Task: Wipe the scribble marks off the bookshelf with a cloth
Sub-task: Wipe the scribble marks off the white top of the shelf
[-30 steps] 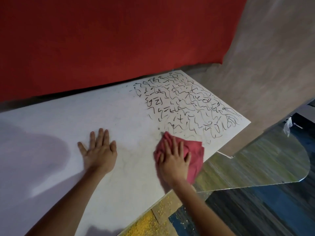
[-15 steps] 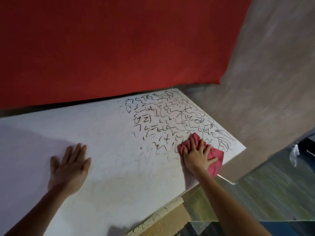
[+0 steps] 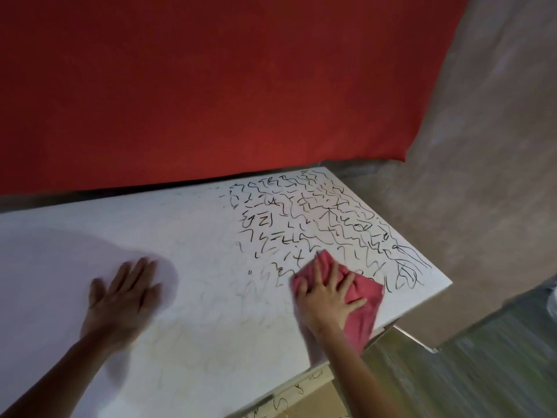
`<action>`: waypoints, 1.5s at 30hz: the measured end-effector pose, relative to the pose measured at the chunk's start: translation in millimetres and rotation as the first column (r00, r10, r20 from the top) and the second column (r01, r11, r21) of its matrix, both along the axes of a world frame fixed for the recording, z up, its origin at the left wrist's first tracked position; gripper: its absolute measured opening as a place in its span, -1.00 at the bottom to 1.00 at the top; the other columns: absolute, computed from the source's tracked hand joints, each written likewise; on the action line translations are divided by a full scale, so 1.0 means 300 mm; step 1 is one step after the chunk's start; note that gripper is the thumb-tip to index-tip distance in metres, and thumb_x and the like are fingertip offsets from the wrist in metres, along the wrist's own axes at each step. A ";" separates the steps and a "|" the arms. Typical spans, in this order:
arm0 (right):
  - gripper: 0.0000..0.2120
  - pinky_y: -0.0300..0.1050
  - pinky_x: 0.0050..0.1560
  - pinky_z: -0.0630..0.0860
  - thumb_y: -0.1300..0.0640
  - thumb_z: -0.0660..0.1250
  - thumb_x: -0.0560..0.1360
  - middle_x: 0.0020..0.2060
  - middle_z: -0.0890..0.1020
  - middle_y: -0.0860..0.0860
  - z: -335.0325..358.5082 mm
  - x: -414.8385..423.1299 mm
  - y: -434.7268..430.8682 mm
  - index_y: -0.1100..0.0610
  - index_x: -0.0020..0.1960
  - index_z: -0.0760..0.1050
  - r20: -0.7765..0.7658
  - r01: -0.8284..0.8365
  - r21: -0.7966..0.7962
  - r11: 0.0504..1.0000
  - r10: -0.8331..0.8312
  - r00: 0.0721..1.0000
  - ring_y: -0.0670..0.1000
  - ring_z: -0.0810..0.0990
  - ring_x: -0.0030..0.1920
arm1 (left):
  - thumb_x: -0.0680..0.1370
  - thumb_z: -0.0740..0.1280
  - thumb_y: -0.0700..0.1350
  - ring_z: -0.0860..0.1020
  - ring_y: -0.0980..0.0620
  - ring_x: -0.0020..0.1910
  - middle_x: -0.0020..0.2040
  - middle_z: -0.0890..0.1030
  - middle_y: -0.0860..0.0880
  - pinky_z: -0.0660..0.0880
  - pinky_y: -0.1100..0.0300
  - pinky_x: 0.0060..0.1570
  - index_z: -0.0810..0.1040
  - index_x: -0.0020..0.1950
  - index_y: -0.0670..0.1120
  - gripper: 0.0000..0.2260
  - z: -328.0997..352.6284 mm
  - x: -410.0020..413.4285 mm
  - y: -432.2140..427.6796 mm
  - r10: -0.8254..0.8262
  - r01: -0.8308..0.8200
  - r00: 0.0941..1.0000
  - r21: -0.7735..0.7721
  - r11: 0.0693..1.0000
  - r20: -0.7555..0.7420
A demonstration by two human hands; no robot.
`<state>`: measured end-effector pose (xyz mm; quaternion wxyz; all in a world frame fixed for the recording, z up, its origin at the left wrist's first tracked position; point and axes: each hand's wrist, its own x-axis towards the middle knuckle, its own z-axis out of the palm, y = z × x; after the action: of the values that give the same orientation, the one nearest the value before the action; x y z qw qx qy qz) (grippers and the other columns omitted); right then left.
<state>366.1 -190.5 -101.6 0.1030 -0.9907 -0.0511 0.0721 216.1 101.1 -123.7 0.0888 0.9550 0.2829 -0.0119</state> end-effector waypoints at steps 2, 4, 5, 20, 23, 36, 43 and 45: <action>-0.44 0.54 0.28 -0.33 -0.24 -0.23 0.59 0.48 -0.36 0.02 0.009 -0.088 0.099 -0.16 0.49 -0.38 0.009 -0.142 -0.016 0.990 0.142 0.990 0.27 -0.42 0.45 | 0.28 -0.44 0.29 -0.07 0.08 0.55 0.57 -0.07 0.13 -0.13 0.01 0.42 -0.08 0.57 0.09 -0.14 0.002 0.003 0.001 0.003 -0.003 1.000 0.002 1.000 0.024; -0.46 0.56 0.22 -0.38 -0.22 -0.20 0.60 0.46 -0.37 0.02 0.004 -0.221 0.199 -0.16 0.48 -0.35 -0.023 -0.331 -0.012 0.944 0.331 0.943 0.28 -0.45 0.41 | 0.33 -0.40 0.28 -0.04 0.08 0.55 0.57 -0.04 0.12 -0.12 0.00 0.42 -0.03 0.57 0.08 -0.18 0.010 0.003 -0.004 -0.004 0.004 0.999 -0.001 1.000 0.032; -0.47 0.60 0.20 -0.32 -0.19 -0.13 0.60 0.51 -0.25 0.04 -0.002 -0.289 0.236 -0.16 0.53 -0.18 0.001 -0.441 -0.018 0.898 0.441 0.898 0.30 -0.36 0.44 | 0.37 -0.36 0.26 -0.04 0.07 0.55 0.57 -0.03 0.11 -0.11 -0.01 0.43 -0.02 0.57 0.07 -0.22 0.011 0.000 -0.006 -0.008 0.008 1.000 0.002 1.000 0.025; -0.37 0.48 0.35 -0.27 -0.31 -0.28 0.49 0.54 -0.22 -0.05 0.028 -0.178 0.142 -0.19 0.54 -0.18 -0.048 -0.152 -0.017 0.988 0.151 0.987 0.20 -0.33 0.50 | 0.65 -0.17 0.12 -0.20 0.07 0.55 0.57 -0.20 0.11 -0.15 -0.12 0.46 -0.21 0.57 0.06 -0.50 0.029 -0.001 -0.014 -0.025 0.027 0.999 0.035 0.999 -0.034; -0.30 0.59 0.24 -0.01 -0.32 -0.23 0.40 0.53 0.05 -0.05 0.025 -0.348 0.250 -0.22 0.50 0.13 -0.028 -0.412 -0.129 0.902 0.412 0.911 0.26 -0.01 0.51 | 0.66 -0.17 0.12 -0.20 0.07 0.55 0.57 -0.21 0.10 -0.15 -0.14 0.46 -0.21 0.57 0.06 -0.50 0.043 -0.007 -0.014 -0.040 0.041 0.998 0.019 0.999 -0.043; -0.44 0.33 0.14 0.43 -0.30 -0.30 0.57 0.38 0.42 -0.14 0.005 -0.292 0.193 -0.23 0.38 0.30 -0.017 -0.546 -0.181 0.818 0.552 0.834 0.07 0.42 0.38 | 0.64 -0.23 0.14 -0.22 0.05 0.54 0.56 -0.23 0.10 -0.19 -0.13 0.47 -0.24 0.57 0.05 -0.49 0.040 -0.013 -0.014 -0.040 0.041 0.998 0.016 0.999 -0.039; -0.42 0.30 0.43 -0.23 -0.32 -0.25 0.54 0.54 -0.17 -0.18 0.037 0.070 0.383 -0.22 0.53 -0.14 -0.066 -0.631 -0.128 0.765 0.629 0.775 -0.01 -0.26 0.53 | 0.31 -0.53 0.20 -0.21 0.08 0.54 0.50 -0.27 0.16 -0.28 -0.10 0.44 -0.30 0.51 0.04 -0.24 0.019 -0.001 -0.015 -0.030 0.029 0.999 0.024 0.999 0.025; -0.50 0.31 0.43 -0.23 -0.20 -0.14 0.62 0.54 -0.18 -0.16 0.024 0.183 0.454 -0.22 0.53 -0.17 -0.072 -0.633 -0.132 0.763 0.629 0.774 0.01 -0.25 0.53 | 0.39 -0.43 0.21 -0.12 0.08 0.54 0.49 -0.19 0.16 -0.24 -0.10 0.45 -0.21 0.51 0.02 -0.31 0.014 -0.002 -0.009 -0.019 0.017 0.998 0.038 0.999 0.060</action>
<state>420.9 -54.4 -94.5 -0.0008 -0.9197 -0.3744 0.1177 215.7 98.3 -119.6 0.0794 0.9589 0.2717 0.0213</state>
